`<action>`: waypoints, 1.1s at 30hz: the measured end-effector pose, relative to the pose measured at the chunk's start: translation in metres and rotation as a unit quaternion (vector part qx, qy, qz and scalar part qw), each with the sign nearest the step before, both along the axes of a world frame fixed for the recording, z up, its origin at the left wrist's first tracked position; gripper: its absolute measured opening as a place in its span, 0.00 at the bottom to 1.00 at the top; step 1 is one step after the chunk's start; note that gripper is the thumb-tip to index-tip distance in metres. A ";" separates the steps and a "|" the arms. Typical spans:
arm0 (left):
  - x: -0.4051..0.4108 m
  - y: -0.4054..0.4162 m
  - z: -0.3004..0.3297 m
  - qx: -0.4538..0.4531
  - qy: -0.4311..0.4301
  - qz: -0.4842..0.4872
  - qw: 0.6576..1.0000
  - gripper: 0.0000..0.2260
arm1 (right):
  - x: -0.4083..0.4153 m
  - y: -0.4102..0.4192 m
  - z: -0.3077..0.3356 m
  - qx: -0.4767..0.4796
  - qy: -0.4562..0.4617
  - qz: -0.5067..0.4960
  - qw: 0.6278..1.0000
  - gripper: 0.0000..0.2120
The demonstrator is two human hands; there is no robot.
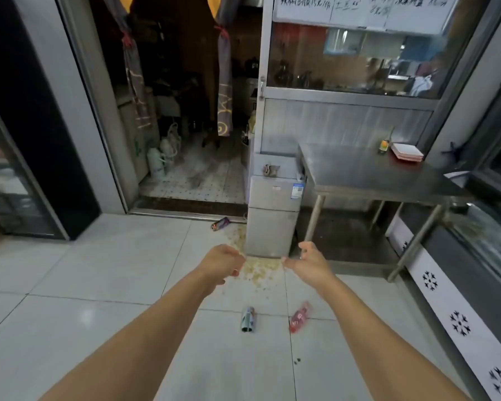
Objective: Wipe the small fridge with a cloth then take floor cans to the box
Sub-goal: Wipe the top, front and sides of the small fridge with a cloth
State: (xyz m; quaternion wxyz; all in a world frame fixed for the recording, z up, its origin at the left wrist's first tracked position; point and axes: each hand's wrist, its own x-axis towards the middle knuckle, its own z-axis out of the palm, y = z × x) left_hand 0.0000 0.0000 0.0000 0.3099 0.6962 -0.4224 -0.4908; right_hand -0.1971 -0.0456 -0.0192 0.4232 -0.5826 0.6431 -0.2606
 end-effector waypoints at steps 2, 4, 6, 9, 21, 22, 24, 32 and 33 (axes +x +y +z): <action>-0.003 -0.041 -0.001 0.001 -0.001 0.010 1.000 0.11 | -0.002 -0.040 0.000 -0.003 -0.007 -0.002 1.000 0.29; -0.004 -0.079 0.000 0.012 -0.002 0.019 1.000 0.11 | -0.001 -0.079 0.001 0.009 -0.014 0.002 1.000 0.28; -0.002 -0.116 -0.001 0.017 -0.001 0.027 0.999 0.13 | 0.003 -0.119 0.002 0.014 -0.014 -0.003 1.000 0.28; 0.008 -0.163 -0.003 0.027 -0.006 0.041 0.999 0.13 | 0.014 -0.171 -0.001 0.019 -0.025 0.004 1.000 0.27; 0.106 -0.388 -0.024 0.004 0.015 0.016 1.000 0.04 | 0.116 -0.378 -0.021 0.017 0.023 -0.041 0.999 0.26; 0.116 -0.408 -0.027 0.009 0.015 0.006 1.000 0.05 | 0.125 -0.394 -0.022 0.016 0.036 -0.046 0.998 0.26; 0.133 -0.445 -0.030 0.014 0.005 -0.019 1.000 0.08 | 0.140 -0.421 -0.026 0.020 0.048 -0.057 0.997 0.23; 0.151 -0.577 -0.056 0.034 -0.022 -0.085 0.996 0.05 | 0.151 -0.528 -0.051 0.042 0.070 -0.092 0.992 0.22; 0.149 -0.595 -0.059 0.035 -0.030 -0.096 0.994 0.05 | 0.150 -0.545 -0.056 0.037 0.078 -0.092 0.992 0.21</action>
